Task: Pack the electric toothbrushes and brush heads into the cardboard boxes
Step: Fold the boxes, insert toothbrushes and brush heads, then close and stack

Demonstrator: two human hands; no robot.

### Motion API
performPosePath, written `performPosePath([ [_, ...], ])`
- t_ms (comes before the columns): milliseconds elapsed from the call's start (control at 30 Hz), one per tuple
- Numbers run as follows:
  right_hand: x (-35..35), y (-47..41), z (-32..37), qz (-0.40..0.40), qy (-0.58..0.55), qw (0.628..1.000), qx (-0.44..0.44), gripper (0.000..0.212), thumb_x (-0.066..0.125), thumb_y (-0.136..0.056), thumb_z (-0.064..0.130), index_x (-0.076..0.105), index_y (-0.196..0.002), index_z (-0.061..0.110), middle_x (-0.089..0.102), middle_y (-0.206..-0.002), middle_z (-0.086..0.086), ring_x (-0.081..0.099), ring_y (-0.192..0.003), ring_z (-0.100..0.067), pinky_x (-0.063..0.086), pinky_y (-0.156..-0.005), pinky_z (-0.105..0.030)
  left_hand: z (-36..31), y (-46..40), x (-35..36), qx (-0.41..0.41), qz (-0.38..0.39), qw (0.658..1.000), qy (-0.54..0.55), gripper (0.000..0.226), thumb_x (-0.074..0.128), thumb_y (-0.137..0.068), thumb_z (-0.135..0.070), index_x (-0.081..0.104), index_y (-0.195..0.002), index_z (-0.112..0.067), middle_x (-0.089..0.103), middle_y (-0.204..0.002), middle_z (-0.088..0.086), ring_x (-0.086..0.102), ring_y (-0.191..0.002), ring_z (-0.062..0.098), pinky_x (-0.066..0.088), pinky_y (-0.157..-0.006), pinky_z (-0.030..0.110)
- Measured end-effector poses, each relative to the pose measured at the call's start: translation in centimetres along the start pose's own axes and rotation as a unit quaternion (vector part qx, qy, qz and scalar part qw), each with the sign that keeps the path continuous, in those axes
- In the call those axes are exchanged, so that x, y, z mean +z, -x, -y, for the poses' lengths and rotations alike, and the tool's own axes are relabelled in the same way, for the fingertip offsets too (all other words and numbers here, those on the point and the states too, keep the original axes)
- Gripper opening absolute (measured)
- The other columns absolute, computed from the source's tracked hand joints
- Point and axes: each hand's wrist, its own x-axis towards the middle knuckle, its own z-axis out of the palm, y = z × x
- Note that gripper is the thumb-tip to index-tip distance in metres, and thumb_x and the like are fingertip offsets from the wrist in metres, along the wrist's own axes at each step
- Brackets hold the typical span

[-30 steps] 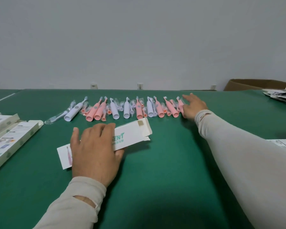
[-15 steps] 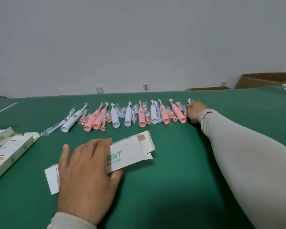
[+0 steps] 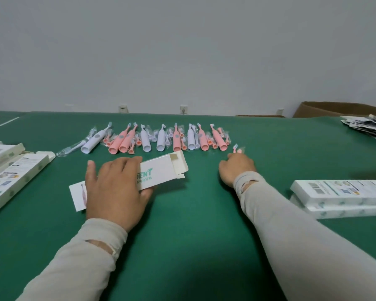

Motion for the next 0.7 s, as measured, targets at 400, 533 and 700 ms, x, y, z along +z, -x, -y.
performPosePath([
  [400,-1.2,10.7,3.2,0.053,-0.085,0.987,-0.129,0.039,0.033,-0.102,0.014,0.067,-0.121,0.01,0.064,-0.13,-0.011,0.062,-0.103,-0.025,0.054,-0.082,-0.025,0.9,1.5,-0.6,0.047,-0.002,0.998,-0.043,0.059,0.063,-0.083,-0.053,0.048,-0.135,-0.031,0.057,-0.131,-0.007,0.05,-0.125,0.02,0.003,-0.12,0.053],
  [533,-1.1,9.8,0.9,0.086,-0.05,0.974,-0.204,0.061,0.037,-0.092,-0.002,0.062,-0.134,0.035,0.053,-0.143,0.001,0.053,-0.124,-0.024,0.049,-0.103,-0.037,0.4,1.0,-0.3,0.059,-0.014,0.997,-0.043,0.062,0.063,-0.083,-0.052,0.045,-0.138,-0.031,0.054,-0.135,-0.008,0.047,-0.128,0.019,0.001,-0.121,0.052],
  [700,-0.8,9.6,0.9,0.065,0.087,0.943,-0.313,0.058,0.053,-0.092,0.005,0.057,-0.135,0.044,0.037,-0.154,0.004,0.028,-0.141,-0.025,0.029,-0.117,-0.043,0.9,0.4,0.3,0.041,-0.007,0.999,-0.025,0.061,0.066,-0.083,-0.051,0.045,-0.137,-0.033,0.053,-0.135,-0.01,0.046,-0.129,0.018,0.001,-0.122,0.052],
])
